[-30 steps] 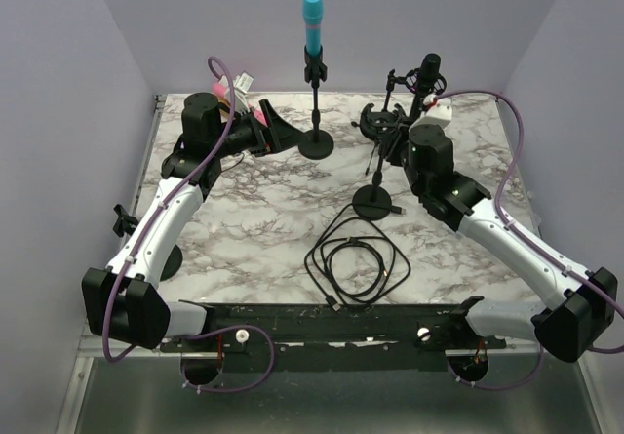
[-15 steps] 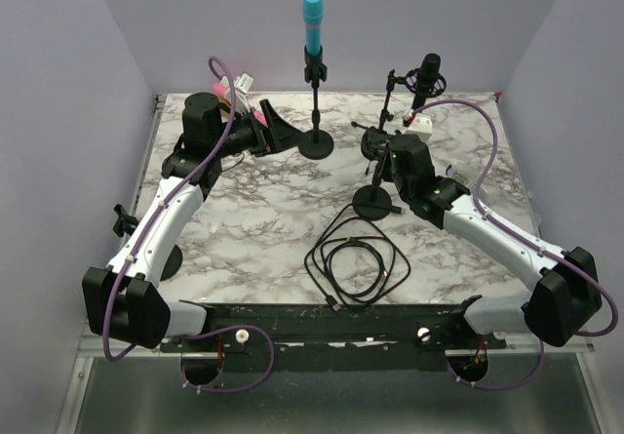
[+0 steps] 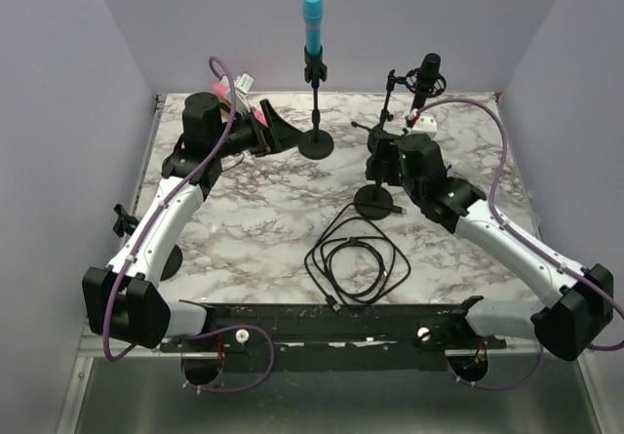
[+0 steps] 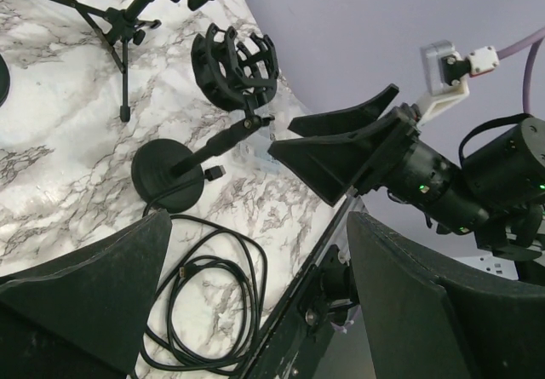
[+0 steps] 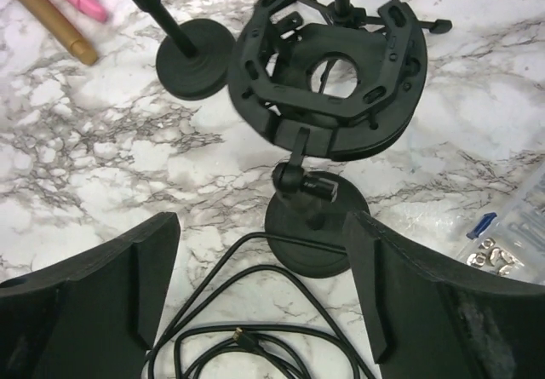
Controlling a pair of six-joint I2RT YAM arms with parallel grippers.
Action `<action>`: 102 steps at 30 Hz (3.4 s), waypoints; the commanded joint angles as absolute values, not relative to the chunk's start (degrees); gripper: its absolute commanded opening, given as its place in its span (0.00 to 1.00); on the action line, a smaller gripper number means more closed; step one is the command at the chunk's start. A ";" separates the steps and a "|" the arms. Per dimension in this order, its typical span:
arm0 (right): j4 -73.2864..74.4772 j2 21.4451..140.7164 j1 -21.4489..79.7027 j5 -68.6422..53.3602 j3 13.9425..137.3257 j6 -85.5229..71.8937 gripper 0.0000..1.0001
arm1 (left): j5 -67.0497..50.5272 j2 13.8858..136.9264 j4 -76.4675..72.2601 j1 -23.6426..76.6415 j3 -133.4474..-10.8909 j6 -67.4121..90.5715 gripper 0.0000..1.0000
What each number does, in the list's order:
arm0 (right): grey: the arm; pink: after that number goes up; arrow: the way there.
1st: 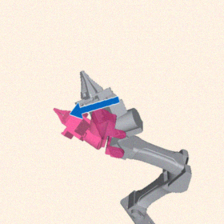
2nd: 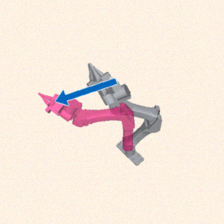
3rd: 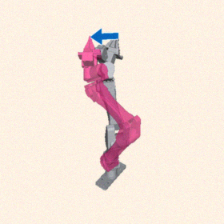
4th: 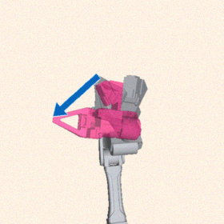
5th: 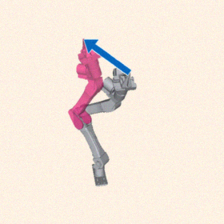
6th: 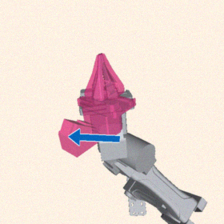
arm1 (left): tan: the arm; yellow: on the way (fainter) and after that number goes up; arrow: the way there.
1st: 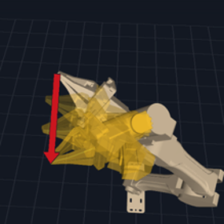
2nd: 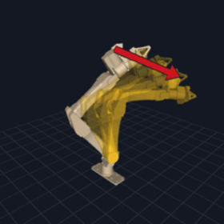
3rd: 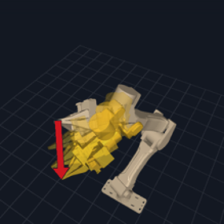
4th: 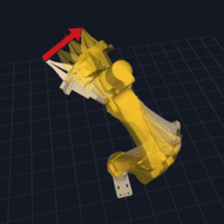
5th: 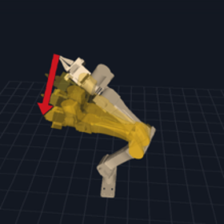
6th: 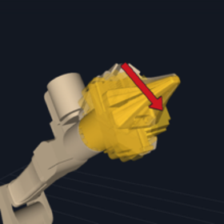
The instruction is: Remove the microphone from the stand
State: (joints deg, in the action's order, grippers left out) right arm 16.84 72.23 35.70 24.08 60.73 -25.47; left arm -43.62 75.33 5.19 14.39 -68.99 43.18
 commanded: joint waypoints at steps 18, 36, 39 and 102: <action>10.51 77.81 36.15 31.21 56.41 -22.56 0.87 | -45.61 75.76 3.34 14.76 -70.39 43.66 0.86; -9.46 81.76 36.21 34.34 54.65 -12.16 0.31 | -43.69 74.43 5.69 14.77 -71.21 41.49 0.85; -12.06 82.32 36.19 33.46 55.72 -10.94 0.26 | -43.82 74.37 5.71 14.77 -71.25 41.56 0.86; -19.64 122.31 75.74 3.41 95.82 -1.09 0.22 | -10.72 42.01 20.05 7.38 -76.02 14.87 0.87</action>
